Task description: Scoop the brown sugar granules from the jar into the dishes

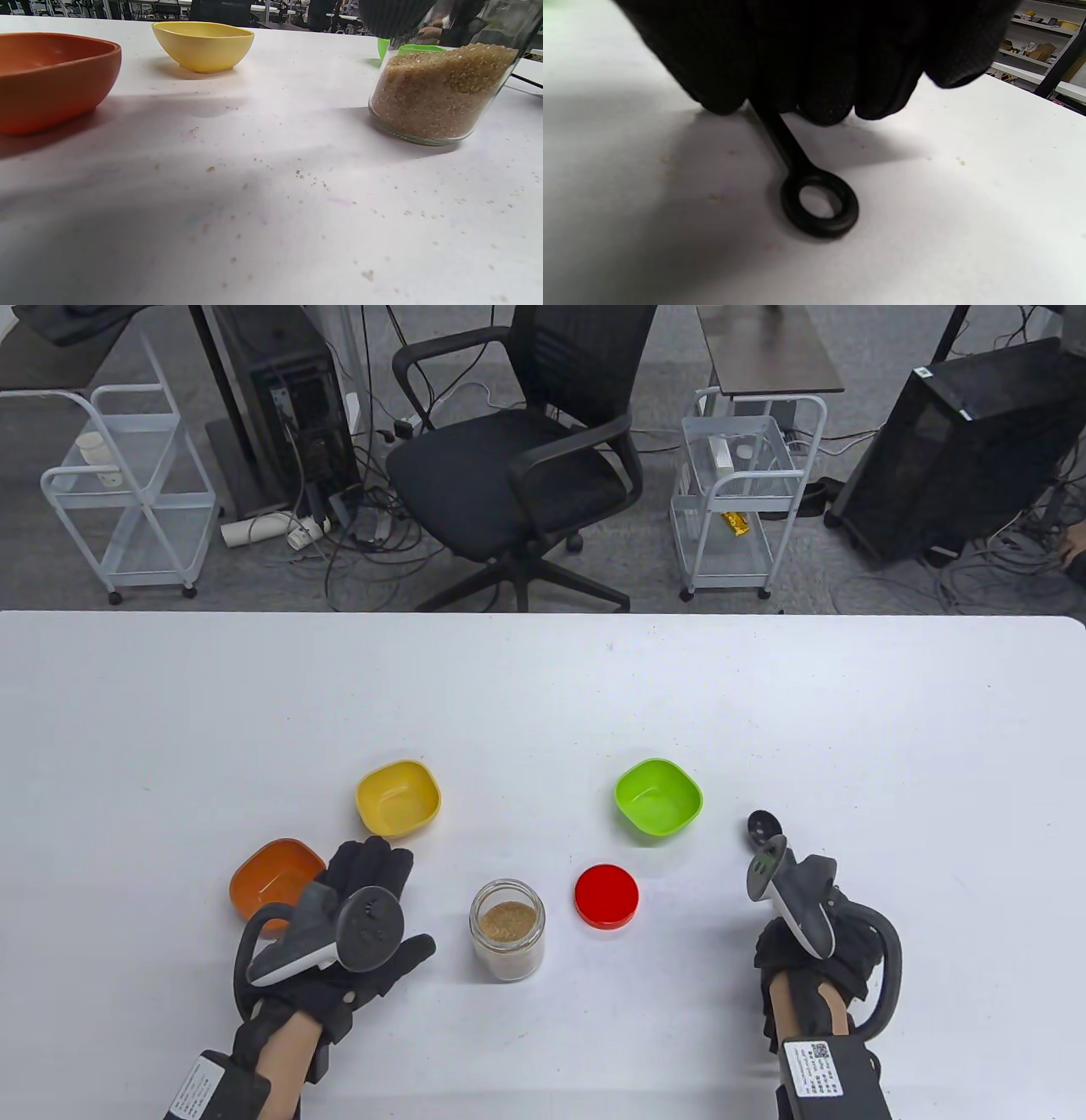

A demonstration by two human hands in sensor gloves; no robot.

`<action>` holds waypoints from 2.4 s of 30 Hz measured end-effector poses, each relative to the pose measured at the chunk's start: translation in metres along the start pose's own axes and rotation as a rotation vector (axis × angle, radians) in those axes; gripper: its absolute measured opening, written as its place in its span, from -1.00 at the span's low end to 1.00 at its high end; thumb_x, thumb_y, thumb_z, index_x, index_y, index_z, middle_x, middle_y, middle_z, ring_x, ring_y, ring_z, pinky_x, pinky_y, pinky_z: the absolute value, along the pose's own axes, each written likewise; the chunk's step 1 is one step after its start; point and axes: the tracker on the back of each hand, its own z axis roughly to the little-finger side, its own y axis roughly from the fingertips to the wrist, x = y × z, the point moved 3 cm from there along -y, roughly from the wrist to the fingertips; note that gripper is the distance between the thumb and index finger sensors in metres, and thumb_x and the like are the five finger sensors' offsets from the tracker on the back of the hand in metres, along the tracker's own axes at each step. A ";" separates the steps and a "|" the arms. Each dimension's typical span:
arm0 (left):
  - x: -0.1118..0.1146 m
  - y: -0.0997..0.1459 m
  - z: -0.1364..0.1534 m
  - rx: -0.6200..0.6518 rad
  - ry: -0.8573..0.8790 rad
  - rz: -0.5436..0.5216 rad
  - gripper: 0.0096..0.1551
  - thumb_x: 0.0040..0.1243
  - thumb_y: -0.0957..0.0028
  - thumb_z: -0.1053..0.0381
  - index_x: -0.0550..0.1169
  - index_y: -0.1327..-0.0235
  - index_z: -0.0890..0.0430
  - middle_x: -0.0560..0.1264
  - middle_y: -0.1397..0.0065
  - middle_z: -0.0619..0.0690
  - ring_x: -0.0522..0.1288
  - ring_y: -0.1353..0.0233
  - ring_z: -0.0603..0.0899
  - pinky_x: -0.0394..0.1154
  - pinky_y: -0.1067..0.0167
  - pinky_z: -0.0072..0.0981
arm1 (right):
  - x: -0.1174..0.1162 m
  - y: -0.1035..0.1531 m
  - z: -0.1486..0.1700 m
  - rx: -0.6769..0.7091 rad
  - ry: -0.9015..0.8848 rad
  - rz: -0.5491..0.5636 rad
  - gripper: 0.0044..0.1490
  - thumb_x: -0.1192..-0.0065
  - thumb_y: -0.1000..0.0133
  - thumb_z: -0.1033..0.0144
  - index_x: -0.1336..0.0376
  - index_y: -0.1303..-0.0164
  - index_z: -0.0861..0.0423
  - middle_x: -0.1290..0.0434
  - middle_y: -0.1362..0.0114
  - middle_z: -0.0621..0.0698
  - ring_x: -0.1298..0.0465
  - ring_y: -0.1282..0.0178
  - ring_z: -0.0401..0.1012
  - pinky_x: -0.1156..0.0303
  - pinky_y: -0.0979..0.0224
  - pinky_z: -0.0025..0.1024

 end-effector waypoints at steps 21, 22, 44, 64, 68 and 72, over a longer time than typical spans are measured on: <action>0.001 0.000 0.001 -0.002 0.007 -0.003 0.19 -0.01 -0.29 -0.41 -0.24 -0.76 0.24 -0.30 -0.81 0.35 -0.23 -0.78 0.53 -0.02 -0.62 0.43 | 0.070 0.054 -0.004 0.306 -0.613 0.298 -0.51 -0.25 -0.19 0.09 -0.30 -0.31 -0.04 -0.75 -0.13 -0.02 -0.83 0.06 -0.08 -0.73 -0.09 -0.06; 0.001 0.000 0.001 -0.001 0.008 -0.002 0.19 -0.01 -0.29 -0.41 -0.24 -0.76 0.24 -0.31 -0.81 0.34 -0.24 -0.78 0.53 -0.02 -0.62 0.43 | 0.074 0.060 -0.009 0.344 -0.646 0.311 -0.51 -0.25 -0.19 0.09 -0.30 -0.32 -0.05 -0.76 -0.10 -0.03 -0.83 0.10 -0.09 -0.74 -0.07 -0.07; 0.001 0.001 0.003 -0.009 0.014 -0.017 0.19 -0.01 -0.29 -0.41 -0.24 -0.75 0.24 -0.30 -0.81 0.34 -0.23 -0.78 0.53 -0.02 -0.62 0.43 | 0.092 0.152 -0.058 0.749 -0.982 0.583 -0.55 -0.32 -0.16 0.02 -0.46 -0.20 -0.08 -0.72 0.32 -0.22 -0.70 0.50 -0.25 -0.70 0.19 -0.24; -0.007 0.008 0.093 -0.268 0.079 0.067 0.37 0.12 -0.20 -0.47 -0.32 -0.75 0.23 -0.34 -0.82 0.35 -0.24 -0.81 0.55 -0.03 -0.64 0.49 | 0.080 0.155 -0.048 0.759 -0.969 0.607 -0.54 -0.33 -0.14 0.02 -0.46 -0.20 -0.08 -0.72 0.31 -0.22 -0.69 0.51 -0.25 -0.69 0.22 -0.28; 0.002 0.005 0.119 -0.324 0.099 0.115 0.45 0.15 -0.16 -0.49 -0.35 -0.72 0.26 -0.37 -0.80 0.38 -0.25 -0.81 0.56 -0.02 -0.64 0.50 | 0.080 0.156 -0.049 0.754 -0.961 0.613 -0.55 -0.33 -0.14 0.02 -0.46 -0.20 -0.09 -0.72 0.31 -0.22 -0.69 0.51 -0.25 -0.68 0.23 -0.30; 0.010 -0.002 0.133 -0.339 0.140 0.127 0.50 0.18 -0.13 -0.51 -0.36 -0.70 0.28 -0.37 -0.79 0.42 -0.23 -0.81 0.57 0.02 -0.64 0.50 | 0.079 0.157 -0.051 0.757 -0.952 0.612 -0.55 -0.33 -0.14 0.02 -0.46 -0.20 -0.09 -0.72 0.30 -0.21 -0.69 0.51 -0.24 -0.68 0.23 -0.30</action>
